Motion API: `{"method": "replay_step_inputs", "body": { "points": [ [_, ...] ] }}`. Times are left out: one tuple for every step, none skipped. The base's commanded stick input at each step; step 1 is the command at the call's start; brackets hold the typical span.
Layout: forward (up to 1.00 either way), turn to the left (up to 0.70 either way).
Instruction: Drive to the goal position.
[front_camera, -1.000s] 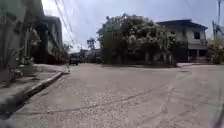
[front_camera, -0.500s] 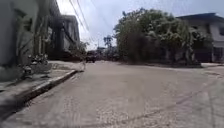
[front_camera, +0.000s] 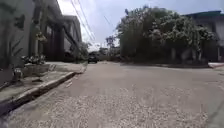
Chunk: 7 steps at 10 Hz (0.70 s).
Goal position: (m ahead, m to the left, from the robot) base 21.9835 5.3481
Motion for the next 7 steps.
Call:
{"method": "replay_step_inputs", "body": {
  "points": [
    [1.00, 0.04],
    [1.00, 0.17],
    [1.00, 0.33],
    [1.00, 0.24],
    [1.00, 0.00],
    [1.00, 0.00],
    [1.00, -0.01]
  ]
}}
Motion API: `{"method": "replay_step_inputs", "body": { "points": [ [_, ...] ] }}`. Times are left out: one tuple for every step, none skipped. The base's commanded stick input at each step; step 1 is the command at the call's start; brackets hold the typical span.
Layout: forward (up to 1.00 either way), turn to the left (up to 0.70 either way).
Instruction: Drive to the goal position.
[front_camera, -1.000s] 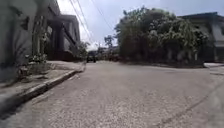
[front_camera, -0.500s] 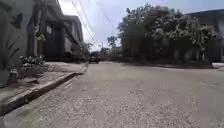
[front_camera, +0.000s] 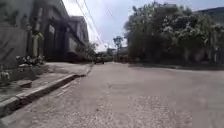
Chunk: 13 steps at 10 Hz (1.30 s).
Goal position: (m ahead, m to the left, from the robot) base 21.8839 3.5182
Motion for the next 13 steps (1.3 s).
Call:
{"method": "replay_step_inputs", "body": {
  "points": [
    [1.00, -0.02],
    [1.00, 0.00],
    [1.00, 0.00],
    [1.00, -0.01],
    [1.00, -0.14],
    [1.00, -0.38],
    [1.00, -0.39],
    [1.00, -0.39],
    [1.00, -0.02],
    [1.00, 0.00],
    [1.00, 0.00],
    [1.00, 0.00],
    [1.00, 0.00]
  ]
}}
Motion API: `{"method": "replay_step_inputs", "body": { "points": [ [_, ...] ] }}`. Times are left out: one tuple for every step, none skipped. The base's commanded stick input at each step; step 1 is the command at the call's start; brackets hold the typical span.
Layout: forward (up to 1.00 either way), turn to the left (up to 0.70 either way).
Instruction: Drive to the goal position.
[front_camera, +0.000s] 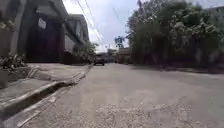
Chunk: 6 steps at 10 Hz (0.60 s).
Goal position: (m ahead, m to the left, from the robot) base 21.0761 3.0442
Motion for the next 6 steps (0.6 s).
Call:
{"method": "replay_step_inputs", "body": {
  "points": [
    [1.00, 0.00],
    [1.00, 0.00],
    [1.00, 0.00],
    [1.00, 0.00],
    [1.00, 0.00],
    [1.00, 0.00]
  ]
}}
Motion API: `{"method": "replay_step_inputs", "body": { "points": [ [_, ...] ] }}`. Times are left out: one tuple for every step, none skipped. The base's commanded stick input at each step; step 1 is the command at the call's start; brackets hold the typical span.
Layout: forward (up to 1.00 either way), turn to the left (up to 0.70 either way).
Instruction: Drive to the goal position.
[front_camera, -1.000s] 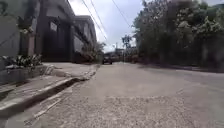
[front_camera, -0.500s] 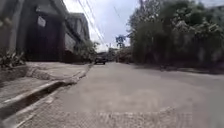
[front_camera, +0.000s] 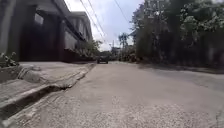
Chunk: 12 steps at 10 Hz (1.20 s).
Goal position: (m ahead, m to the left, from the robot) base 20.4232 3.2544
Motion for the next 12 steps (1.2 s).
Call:
{"method": "replay_step_inputs", "body": {
  "points": [
    [1.00, 0.00],
    [1.00, 0.00],
    [1.00, 0.00],
    [1.00, 0.00],
    [1.00, 0.00],
    [1.00, 0.00],
    [1.00, 0.00],
    [1.00, 0.00],
    [1.00, 0.00],
    [1.00, -0.04],
    [1.00, -0.39],
    [1.00, -0.39]
  ]
}}
